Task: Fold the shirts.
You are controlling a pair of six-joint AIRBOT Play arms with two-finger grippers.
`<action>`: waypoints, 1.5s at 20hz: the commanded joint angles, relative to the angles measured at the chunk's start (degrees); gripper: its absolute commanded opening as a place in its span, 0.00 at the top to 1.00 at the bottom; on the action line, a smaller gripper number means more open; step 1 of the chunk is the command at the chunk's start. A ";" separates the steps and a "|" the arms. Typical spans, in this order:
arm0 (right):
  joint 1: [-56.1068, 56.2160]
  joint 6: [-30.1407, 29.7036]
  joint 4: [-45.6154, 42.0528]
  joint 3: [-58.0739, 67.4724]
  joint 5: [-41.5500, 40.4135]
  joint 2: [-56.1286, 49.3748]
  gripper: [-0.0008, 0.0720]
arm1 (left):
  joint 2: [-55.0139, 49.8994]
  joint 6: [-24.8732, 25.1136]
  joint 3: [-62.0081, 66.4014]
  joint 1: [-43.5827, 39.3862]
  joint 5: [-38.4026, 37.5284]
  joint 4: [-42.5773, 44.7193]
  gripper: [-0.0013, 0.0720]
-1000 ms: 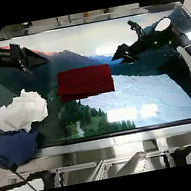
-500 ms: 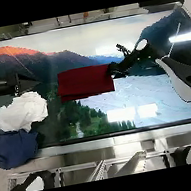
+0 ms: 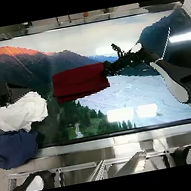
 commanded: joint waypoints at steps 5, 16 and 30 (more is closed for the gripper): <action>-10.91 4.31 2.25 0.15 -4.83 14.93 0.97 | 0.22 0.09 -0.20 0.37 -0.09 -0.09 0.96; -40.17 13.25 -2.03 2.99 -10.97 29.33 0.97 | 0.22 0.22 -0.20 0.37 4.70 -0.09 0.96; -52.52 23.52 -34.10 1.09 32.30 36.76 0.97 | 0.20 2.82 -0.20 0.37 6.75 -0.09 0.96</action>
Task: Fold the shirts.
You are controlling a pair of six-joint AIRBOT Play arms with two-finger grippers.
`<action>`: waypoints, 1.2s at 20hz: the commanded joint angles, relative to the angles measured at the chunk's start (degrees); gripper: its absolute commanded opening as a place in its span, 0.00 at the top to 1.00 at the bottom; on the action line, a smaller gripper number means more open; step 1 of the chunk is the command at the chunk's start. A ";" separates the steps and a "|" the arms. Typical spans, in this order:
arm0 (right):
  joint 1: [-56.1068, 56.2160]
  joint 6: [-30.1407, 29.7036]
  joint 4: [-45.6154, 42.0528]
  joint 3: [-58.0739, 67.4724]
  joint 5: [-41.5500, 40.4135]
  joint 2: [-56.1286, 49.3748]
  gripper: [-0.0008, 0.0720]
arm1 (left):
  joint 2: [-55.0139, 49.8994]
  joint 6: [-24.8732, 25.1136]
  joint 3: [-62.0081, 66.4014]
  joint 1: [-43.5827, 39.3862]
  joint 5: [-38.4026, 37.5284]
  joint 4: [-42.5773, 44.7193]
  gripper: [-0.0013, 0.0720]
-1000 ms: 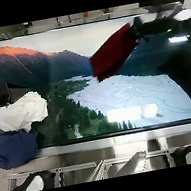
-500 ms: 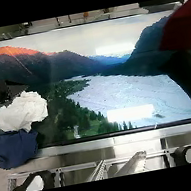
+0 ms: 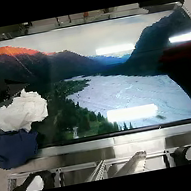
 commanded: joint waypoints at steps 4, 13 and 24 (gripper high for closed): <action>-3.32 1.81 -16.76 -11.37 10.84 6.82 0.97 | 0.02 0.96 -0.02 0.07 -0.11 0.00 0.96; -9.25 1.81 -23.96 -38.62 -2.36 10.16 0.95 | 0.02 1.92 -0.02 0.07 -2.91 -0.02 0.96; -4.63 2.82 -19.32 -22.64 14.53 11.67 0.54 | -2.32 1.14 10.32 0.09 -4.81 -0.50 0.59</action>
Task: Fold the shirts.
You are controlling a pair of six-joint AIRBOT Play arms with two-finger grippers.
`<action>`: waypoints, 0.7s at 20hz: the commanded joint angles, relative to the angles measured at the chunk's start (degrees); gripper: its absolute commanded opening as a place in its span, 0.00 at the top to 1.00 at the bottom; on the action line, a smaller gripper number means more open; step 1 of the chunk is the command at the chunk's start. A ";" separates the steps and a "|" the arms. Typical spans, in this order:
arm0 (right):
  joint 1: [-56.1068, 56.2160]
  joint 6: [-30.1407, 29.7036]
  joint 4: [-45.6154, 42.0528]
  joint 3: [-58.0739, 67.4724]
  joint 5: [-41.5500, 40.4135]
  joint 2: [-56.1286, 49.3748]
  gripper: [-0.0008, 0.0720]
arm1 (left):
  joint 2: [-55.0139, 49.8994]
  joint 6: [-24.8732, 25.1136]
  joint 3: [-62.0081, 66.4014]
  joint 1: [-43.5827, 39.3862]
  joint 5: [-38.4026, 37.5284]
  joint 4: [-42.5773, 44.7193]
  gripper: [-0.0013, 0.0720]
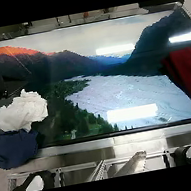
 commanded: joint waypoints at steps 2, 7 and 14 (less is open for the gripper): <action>7.76 0.63 13.49 6.29 4.04 4.68 0.90 | -2.03 -2.95 11.15 0.07 -2.78 0.00 0.89; 29.35 -0.39 15.06 2.16 -1.38 11.98 0.97 | 2.78 -2.93 9.60 0.07 -4.94 1.03 0.98; 62.23 2.23 16.85 -31.32 -25.51 29.22 0.97 | 24.90 -3.10 -24.55 0.04 -6.80 1.97 0.98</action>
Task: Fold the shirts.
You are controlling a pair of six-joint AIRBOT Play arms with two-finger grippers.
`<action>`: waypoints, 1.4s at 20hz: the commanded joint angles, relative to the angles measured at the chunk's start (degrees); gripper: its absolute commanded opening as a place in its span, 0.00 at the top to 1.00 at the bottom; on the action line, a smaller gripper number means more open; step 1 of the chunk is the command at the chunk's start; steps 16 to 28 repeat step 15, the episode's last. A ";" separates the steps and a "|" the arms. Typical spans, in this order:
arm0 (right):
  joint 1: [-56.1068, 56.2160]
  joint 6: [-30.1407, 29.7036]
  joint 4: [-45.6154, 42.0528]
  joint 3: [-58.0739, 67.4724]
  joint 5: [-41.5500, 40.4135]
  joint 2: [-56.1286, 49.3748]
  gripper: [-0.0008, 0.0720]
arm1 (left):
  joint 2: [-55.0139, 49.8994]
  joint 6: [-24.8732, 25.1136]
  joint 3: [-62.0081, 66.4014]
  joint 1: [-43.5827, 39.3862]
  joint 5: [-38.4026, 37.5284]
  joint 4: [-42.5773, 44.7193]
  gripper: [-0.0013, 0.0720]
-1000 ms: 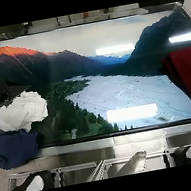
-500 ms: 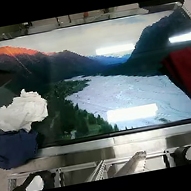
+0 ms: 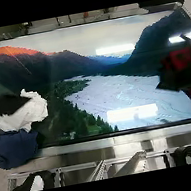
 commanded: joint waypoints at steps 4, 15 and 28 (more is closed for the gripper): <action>13.22 -0.55 6.64 -18.25 -14.60 5.40 0.97 | 15.67 -0.55 -20.94 0.04 1.57 0.22 0.98; 13.22 -0.48 9.97 -18.25 -15.58 5.40 0.96 | 16.72 -1.01 -20.92 0.04 0.94 0.20 0.96; 13.22 -0.48 9.97 -18.25 -15.58 5.40 0.96 | 16.72 -1.01 -20.92 0.04 0.94 0.20 0.96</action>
